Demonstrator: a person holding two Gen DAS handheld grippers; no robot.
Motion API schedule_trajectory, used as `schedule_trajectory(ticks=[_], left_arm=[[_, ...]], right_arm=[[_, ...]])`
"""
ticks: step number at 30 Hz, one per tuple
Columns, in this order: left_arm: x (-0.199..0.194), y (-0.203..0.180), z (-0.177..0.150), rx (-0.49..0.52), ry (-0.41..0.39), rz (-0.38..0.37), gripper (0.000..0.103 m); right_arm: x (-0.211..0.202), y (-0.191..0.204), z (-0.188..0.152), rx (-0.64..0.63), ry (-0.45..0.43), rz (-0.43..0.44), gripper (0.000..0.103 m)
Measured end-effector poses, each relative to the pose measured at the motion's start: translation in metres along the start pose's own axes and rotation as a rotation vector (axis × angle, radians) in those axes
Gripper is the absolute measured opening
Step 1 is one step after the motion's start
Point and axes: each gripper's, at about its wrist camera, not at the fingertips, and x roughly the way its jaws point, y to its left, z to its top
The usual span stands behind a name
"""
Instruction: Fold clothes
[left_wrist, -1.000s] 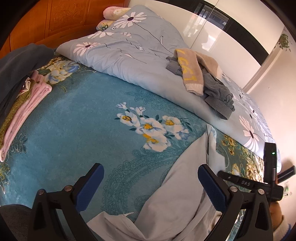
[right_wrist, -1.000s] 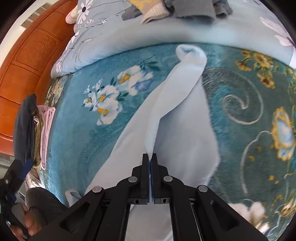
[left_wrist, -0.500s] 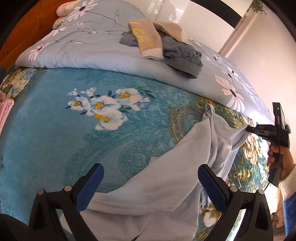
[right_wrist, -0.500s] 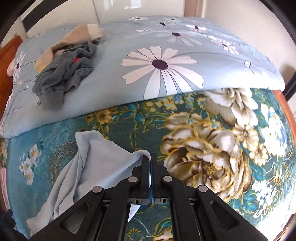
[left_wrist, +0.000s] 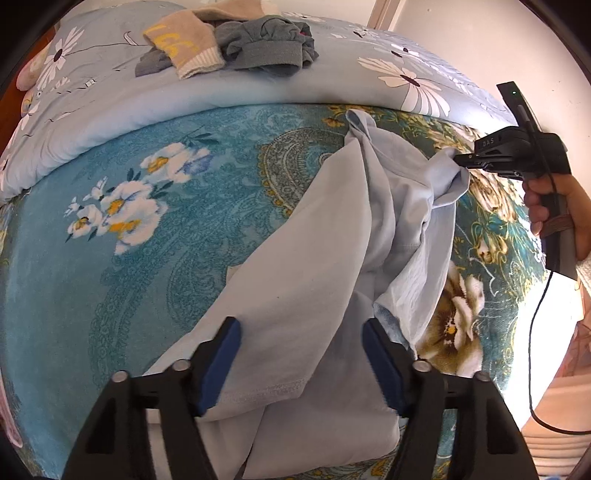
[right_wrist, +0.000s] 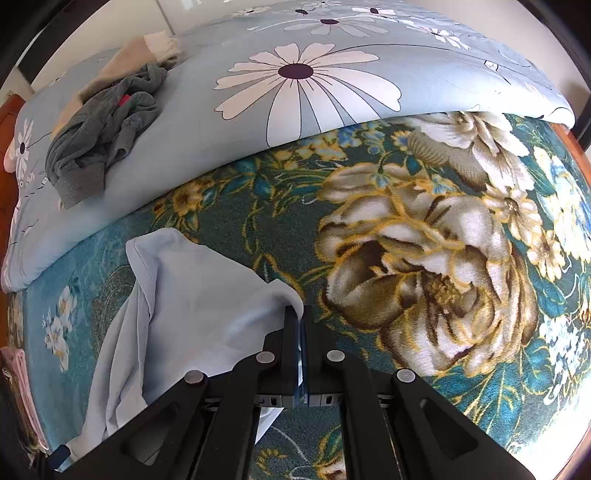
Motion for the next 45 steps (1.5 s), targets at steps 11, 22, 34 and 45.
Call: schedule_trajectory(ticks=[11, 22, 34, 45], left_arm=[[-0.029, 0.097, 0.021, -0.289, -0.133, 0.001, 0.004], [-0.01, 0.204, 0.033, -0.581, -0.026, 0.049, 0.012], [-0.036, 0.061, 0.041, -0.219, -0.15, -0.1, 0.06], [0.048, -0.005, 0.067, -0.046, 0.012, 0.016, 0.058]], right_arm=[[-0.014, 0.012, 0.001, -0.023, -0.019, 0.073, 0.001], [-0.017, 0.057, -0.01, -0.158, -0.003, 0.12, 0.001], [0.016, 0.042, -0.024, -0.104, 0.1, 0.115, 0.001], [0.014, 0.031, -0.025, -0.068, 0.107, 0.176, 0.001]])
